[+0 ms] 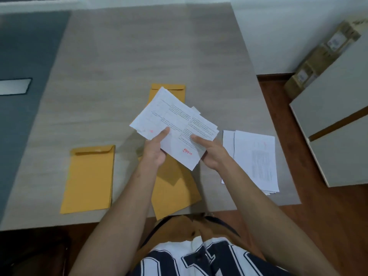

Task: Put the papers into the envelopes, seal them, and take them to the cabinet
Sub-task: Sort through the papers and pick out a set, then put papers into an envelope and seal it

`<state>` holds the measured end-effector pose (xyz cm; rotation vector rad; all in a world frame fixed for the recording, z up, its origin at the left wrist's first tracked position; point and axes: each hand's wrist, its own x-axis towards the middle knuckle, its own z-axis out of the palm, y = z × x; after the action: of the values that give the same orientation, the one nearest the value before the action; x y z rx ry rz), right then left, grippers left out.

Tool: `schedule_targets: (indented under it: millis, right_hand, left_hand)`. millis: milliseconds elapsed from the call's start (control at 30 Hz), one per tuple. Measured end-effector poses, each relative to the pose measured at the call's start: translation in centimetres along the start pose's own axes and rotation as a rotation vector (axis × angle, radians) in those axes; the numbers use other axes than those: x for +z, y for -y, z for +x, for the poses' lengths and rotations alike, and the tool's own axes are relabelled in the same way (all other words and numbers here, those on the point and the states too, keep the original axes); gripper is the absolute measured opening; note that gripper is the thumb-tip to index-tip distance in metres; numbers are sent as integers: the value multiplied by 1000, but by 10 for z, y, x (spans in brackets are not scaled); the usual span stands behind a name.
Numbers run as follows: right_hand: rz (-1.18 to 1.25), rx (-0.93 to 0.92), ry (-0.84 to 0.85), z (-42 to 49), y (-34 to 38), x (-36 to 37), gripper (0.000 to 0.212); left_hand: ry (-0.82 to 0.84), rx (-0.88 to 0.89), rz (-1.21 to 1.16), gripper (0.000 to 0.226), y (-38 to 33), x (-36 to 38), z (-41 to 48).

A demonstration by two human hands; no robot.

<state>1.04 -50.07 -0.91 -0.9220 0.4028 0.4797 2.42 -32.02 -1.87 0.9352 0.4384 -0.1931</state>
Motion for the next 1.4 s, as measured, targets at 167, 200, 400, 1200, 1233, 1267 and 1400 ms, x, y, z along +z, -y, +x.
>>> schedule_targets:
  millis: [167, 200, 400, 1200, 1233, 1267, 1400]
  right_hand:
    - [-187, -66, -50, 6, -16, 20, 46]
    - [-237, -88, -64, 6, -15, 18, 44]
    - [-565, -200, -38, 5, -1, 7, 40]
    - [-810, -106, -92, 1, -44, 6, 36]
    - [-821, -118, -90, 2, -40, 8, 35]
    - [-827, -124, -94, 2, -36, 9, 32]
    - [-777, -149, -195, 7, -18, 3, 24]
  left_hand:
    - [-157, -45, -54, 51, -24, -35, -13]
    - [-182, -41, -53, 50, -32, -45, -14]
    - [-93, 24, 446, 42, -67, -86, -26]
    - [-290, -111, 718, 43, -3, -102, -42]
    - [-309, -101, 720, 41, -4, -99, -41]
    - [-333, -77, 740, 41, -6, -96, -40]
    - [-476, 83, 847, 64, -1, -87, -37]
